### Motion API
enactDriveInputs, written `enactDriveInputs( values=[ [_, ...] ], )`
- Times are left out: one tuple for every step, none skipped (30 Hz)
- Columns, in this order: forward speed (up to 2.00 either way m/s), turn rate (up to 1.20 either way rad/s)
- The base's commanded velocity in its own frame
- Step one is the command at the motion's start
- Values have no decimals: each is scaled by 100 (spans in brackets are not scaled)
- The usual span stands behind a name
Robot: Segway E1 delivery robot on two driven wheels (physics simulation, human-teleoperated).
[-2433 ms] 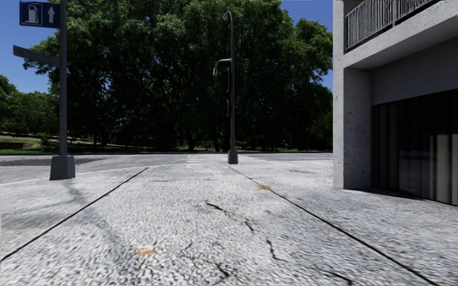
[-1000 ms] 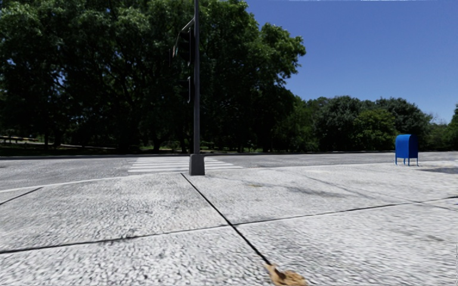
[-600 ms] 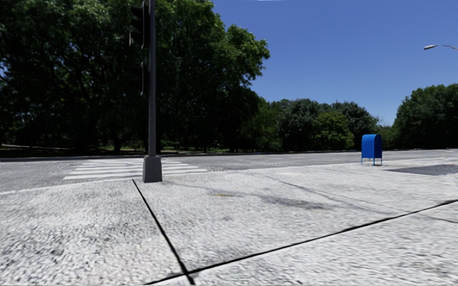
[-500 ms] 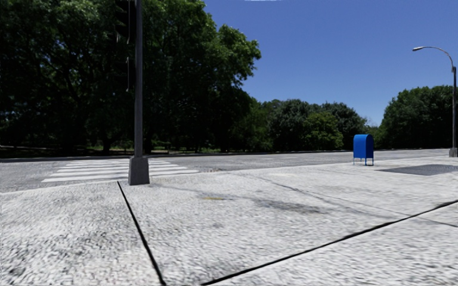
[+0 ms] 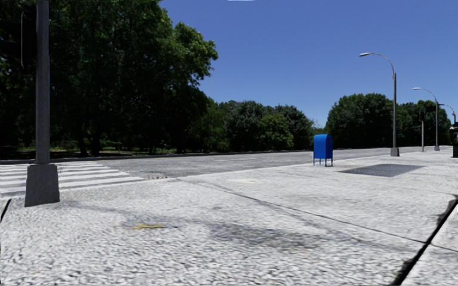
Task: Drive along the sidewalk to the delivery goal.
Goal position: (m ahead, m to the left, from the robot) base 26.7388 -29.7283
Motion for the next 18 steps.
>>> enactDriveInputs(
  values=[
    [200,-53],
    [200,-53],
    [200,-53],
    [200,-53],
    [200,-53],
    [200,-53],
    [200,-53],
    [200,-53],
    [200,-53],
    [200,-53],
    [200,-53],
    [200,-53],
    [200,-53],
    [200,-53],
    [200,-53],
    [200,-53],
    [200,-53],
    [200,-53]
  ],
)
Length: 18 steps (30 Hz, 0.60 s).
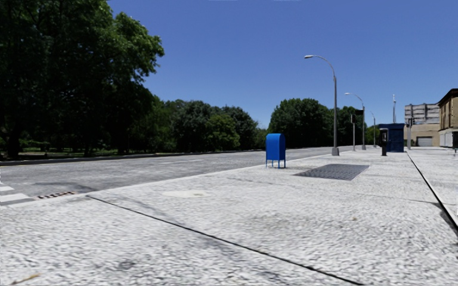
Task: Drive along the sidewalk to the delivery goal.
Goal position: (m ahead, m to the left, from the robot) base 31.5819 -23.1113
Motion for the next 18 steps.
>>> enactDriveInputs(
  values=[
    [200,-53],
    [200,-53],
    [200,-53],
    [200,-53],
    [200,-53],
    [200,-53],
    [200,-53],
    [200,-53],
    [200,-53],
    [200,-53],
    [200,-53],
    [200,-53],
    [200,-53],
    [200,-53],
    [200,-53],
    [200,-53],
    [200,-53],
    [200,-53]
  ],
)
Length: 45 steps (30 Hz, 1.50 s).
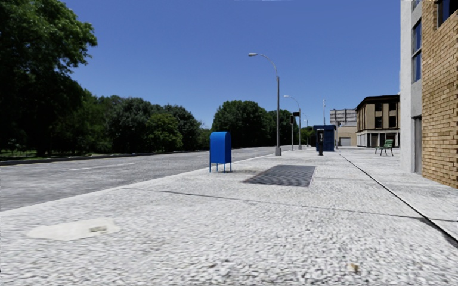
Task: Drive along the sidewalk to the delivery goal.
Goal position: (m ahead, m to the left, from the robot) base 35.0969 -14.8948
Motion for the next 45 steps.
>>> enactDriveInputs(
  values=[
    [200,-53],
    [200,-53],
    [200,-53],
    [200,-53],
    [200,-53],
    [200,-53],
    [200,-53],
    [200,-53],
    [200,-50],
    [200,-47],
    [200,-47],
    [200,-47],
    [200,-46],
    [200,-46],
    [200,-41],
    [200,0],
    [200,0],
    [200,0],
    [200,0],
    [200,0],
    [200,0],
    [200,0],
    [200,0],
    [200,0],
    [200,0],
    [200,0],
    [200,0],
    [200,0],
    [200,0],
    [200,0],
    [200,0],
    [200,0],
    [200,0],
    [200,0],
    [200,0],
    [200,0],
    [200,0],
    [200,0],
    [200,0],
    [200,0],
    [200,0],
    [200,0],
    [200,0],
    [200,0],
    [200,0]
  ],
)
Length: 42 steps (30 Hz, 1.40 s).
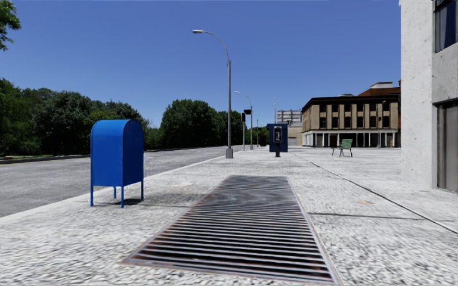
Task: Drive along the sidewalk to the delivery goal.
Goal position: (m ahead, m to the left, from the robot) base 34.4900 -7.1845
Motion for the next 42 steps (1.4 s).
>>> enactDriveInputs(
  values=[
    [200,0],
    [200,0],
    [200,0],
    [200,0],
    [200,0],
    [200,0],
    [200,0],
    [200,0],
    [200,0],
    [200,0],
    [200,0],
    [200,0],
    [200,0],
    [200,0],
    [200,0],
    [200,0],
    [200,0],
    [200,0],
    [200,0],
    [200,0],
    [200,0],
    [200,0],
    [200,0],
    [200,0],
    [200,0],
    [200,0],
    [200,0],
    [200,0],
    [200,0],
    [200,0],
    [200,0],
    [200,0],
    [200,0],
    [200,0],
    [200,0],
    [200,0],
    [200,0],
    [200,0],
    [200,0],
    [200,0],
    [200,0],
    [200,0]
  ],
)
